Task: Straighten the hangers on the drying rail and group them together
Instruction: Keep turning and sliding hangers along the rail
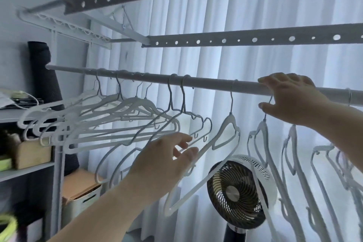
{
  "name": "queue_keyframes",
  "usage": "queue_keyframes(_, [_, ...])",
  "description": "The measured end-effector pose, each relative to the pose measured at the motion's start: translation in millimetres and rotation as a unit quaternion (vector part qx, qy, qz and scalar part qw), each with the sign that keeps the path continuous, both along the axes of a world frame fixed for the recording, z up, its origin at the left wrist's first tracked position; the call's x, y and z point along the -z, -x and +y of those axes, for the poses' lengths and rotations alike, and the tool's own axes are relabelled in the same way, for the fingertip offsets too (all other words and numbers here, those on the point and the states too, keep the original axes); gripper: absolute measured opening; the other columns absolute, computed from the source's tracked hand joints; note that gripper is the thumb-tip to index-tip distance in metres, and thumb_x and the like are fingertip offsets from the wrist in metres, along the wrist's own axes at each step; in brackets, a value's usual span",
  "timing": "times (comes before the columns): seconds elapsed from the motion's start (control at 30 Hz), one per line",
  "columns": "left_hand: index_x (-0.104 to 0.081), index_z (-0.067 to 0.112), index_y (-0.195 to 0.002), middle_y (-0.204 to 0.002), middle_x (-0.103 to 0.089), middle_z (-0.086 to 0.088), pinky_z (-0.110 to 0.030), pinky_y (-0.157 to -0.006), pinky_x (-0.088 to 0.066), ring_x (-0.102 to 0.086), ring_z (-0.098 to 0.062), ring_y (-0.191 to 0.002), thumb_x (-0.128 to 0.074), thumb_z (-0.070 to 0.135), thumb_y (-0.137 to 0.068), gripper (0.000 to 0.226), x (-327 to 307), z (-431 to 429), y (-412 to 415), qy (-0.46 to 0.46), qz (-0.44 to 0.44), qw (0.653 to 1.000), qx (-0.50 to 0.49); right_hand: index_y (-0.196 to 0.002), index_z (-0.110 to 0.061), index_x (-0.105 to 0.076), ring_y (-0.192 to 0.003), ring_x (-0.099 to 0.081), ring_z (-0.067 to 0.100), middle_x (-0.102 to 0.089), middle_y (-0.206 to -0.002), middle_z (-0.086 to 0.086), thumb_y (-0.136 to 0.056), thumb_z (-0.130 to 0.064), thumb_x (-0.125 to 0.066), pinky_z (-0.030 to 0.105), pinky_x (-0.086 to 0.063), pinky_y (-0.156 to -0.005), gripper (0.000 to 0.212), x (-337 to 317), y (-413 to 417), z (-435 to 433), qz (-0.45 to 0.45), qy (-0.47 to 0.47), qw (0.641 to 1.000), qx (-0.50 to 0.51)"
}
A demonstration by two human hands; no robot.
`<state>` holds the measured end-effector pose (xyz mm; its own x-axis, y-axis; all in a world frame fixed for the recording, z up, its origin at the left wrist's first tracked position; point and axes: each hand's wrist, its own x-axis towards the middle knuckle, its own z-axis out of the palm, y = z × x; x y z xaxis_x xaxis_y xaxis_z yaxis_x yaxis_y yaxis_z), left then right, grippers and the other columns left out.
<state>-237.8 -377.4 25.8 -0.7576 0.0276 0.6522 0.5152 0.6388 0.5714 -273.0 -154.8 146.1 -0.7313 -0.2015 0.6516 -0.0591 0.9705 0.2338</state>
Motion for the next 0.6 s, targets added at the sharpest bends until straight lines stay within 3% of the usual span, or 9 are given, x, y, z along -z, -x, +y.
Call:
queue_keyframes(0.1, [-0.059,0.043,-0.079,-0.072,-0.059,0.026,0.001,-0.054,-0.038,-0.051,0.021,-0.062,-0.054,0.037,-0.081,0.007,-2.4,-26.3,-6.8,-0.032,0.042,0.999,0.002,-0.139,-0.021,-0.029,-0.134,-0.026,0.026,-0.033,-0.147,0.006,-0.086,-0.035,-0.051,0.038,-0.016,-0.109,0.058,-5.6,-1.4,-16.3,0.001,-0.009,1.0,0.002])
queue_keyframes(0.17, [-0.055,0.044,-0.068,-0.07,-0.065,0.021,0.0,-0.051,-0.037,-0.05,0.019,-0.05,-0.056,0.032,-0.08,0.017,-4.8,-46.7,-6.8,-0.046,0.065,0.997,-0.001,-0.138,-0.021,-0.031,-0.135,-0.026,0.026,-0.034,-0.146,0.006,-0.085,-0.034,-0.052,0.037,-0.016,-0.109,0.058,-11.2,-1.3,-31.9,0.005,-0.013,1.0,0.002])
queue_keyframes(0.23, [-0.056,0.043,-0.066,-0.072,-0.066,0.02,0.0,-0.053,-0.037,-0.05,0.019,-0.053,-0.057,0.029,-0.079,0.019,-6.4,-71.3,-2.4,-0.049,0.079,0.996,-0.014,-0.136,-0.021,-0.035,-0.134,-0.028,0.025,-0.036,-0.145,0.006,-0.084,-0.033,-0.053,0.036,-0.017,-0.109,0.056,-16.8,-1.0,-50.7,0.012,-0.017,1.0,-0.002])
queue_keyframes(0.33, [-0.065,0.036,-0.078,-0.07,-0.062,0.02,-0.004,-0.058,-0.037,-0.053,0.011,-0.062,-0.057,0.026,-0.082,0.013,-8.4,-115.4,13.6,-0.033,0.094,0.994,-0.049,-0.134,-0.023,-0.038,-0.132,-0.032,0.024,-0.039,-0.144,0.004,-0.084,-0.032,-0.053,0.035,-0.019,-0.108,0.053,-22.9,2.0,-81.6,0.007,-0.02,1.0,-0.005])
queue_keyframes(0.4, [-0.068,0.027,-0.093,-0.084,-0.064,0.014,-0.017,-0.063,-0.04,-0.052,0.004,-0.07,-0.056,0.025,-0.084,0.015,-8.6,-143.7,26.9,-0.018,0.107,0.989,-0.101,-0.134,-0.024,-0.038,-0.131,-0.034,0.024,-0.04,-0.143,0.003,-0.085,-0.032,-0.053,0.035,-0.02,-0.107,0.052,-24.4,7.0,-103.2,-0.01,-0.026,1.0,-0.002])
queue_keyframes(0.5, [-0.065,0.022,-0.107,-0.108,-0.066,-0.004,-0.028,-0.077,-0.039,-0.055,-0.022,-0.102,-0.055,0.026,-0.085,0.024,-5.0,-177.0,45.4,0.017,0.102,0.977,-0.185,-0.133,-0.024,-0.039,-0.129,-0.036,0.024,-0.041,-0.141,0.003,-0.085,-0.033,-0.053,0.034,-0.022,-0.106,0.051,-24.6,17.2,-136.3,-0.019,-0.031,0.999,0.001])
queue_keyframes(0.6, [-0.059,0.022,-0.116,-0.118,-0.062,-0.002,-0.031,-0.085,-0.039,-0.051,-0.024,-0.112,-0.055,0.028,-0.085,0.032,3.2,-201.5,59.1,0.063,0.09,0.975,-0.193,-0.133,-0.022,-0.04,-0.13,-0.035,0.024,-0.042,-0.142,0.004,-0.085,-0.032,-0.054,0.035,-0.024,-0.106,0.051,-21.5,31.8,-169.5,-0.019,-0.029,0.999,0.003])
